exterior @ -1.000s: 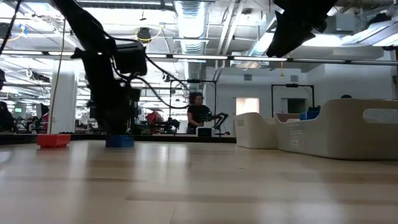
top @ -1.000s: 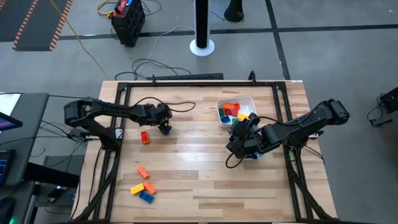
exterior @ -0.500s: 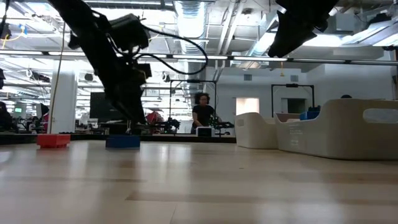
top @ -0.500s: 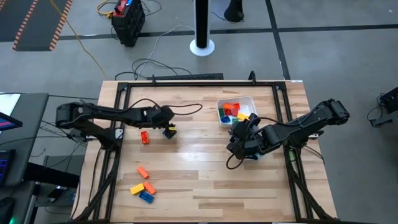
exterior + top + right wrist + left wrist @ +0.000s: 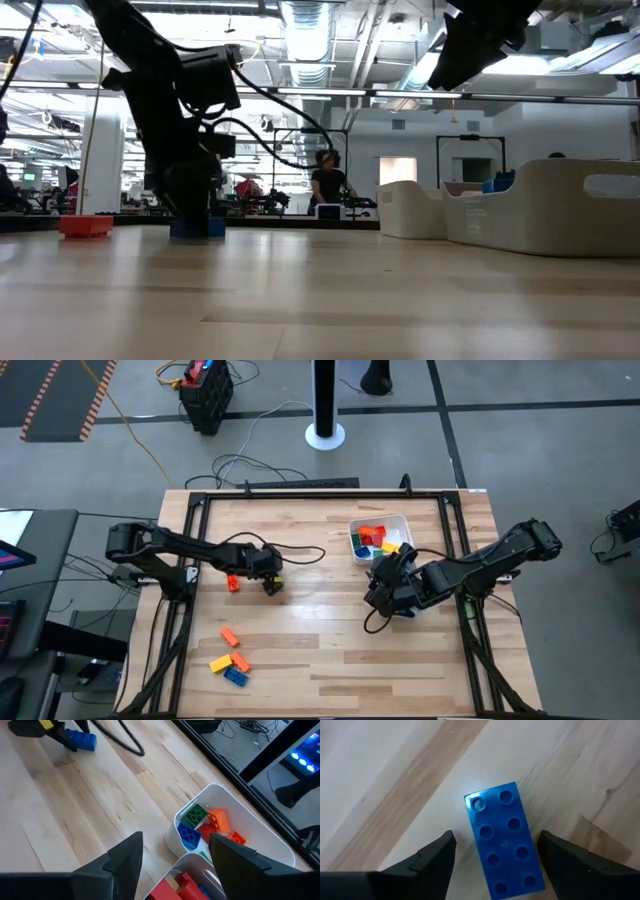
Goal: Sort blocks by size
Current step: Put the large blue game piece into the gray bin
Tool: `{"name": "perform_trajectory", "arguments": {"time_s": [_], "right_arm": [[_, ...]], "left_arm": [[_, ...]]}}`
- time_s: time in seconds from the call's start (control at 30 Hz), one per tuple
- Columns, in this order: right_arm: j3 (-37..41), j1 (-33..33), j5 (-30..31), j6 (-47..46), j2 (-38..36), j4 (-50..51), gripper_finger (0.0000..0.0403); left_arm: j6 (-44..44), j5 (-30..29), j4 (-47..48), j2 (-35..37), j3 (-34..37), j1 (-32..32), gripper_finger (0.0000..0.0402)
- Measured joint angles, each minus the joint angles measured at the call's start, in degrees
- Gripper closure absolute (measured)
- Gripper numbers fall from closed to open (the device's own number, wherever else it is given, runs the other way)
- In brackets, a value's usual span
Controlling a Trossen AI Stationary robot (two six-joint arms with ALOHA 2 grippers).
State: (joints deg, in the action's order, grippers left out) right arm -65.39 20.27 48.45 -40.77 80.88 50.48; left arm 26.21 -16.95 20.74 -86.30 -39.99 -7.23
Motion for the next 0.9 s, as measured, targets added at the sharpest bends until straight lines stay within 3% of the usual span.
{"name": "perform_trajectory", "arguments": {"time_s": [0.2, 0.47, 0.63, 0.9], "right_arm": [[0.0, -0.04, -0.04, 0.22, 0.0, 0.43, 0.0148], [0.0, 3.2, -2.56, -0.96, 0.0, 3.97, 0.0148], [0.0, 6.58, -3.4, -2.4, 0.0, 3.92, 0.0148], [0.04, 9.28, 0.26, -5.73, 0.98, -3.83, 0.0148]], "left_arm": [[-3.16, -0.3, -1.37, -1.6, -0.15, -0.08, 0.0144], [-7.34, -4.32, -3.29, -0.14, 0.04, 2.79, 0.0272], [-13.29, -5.51, -11.62, 2.74, 0.09, 7.05, 0.0272], [-31.63, -5.31, -35.95, 6.03, 0.07, 15.69, 0.0272]]}}
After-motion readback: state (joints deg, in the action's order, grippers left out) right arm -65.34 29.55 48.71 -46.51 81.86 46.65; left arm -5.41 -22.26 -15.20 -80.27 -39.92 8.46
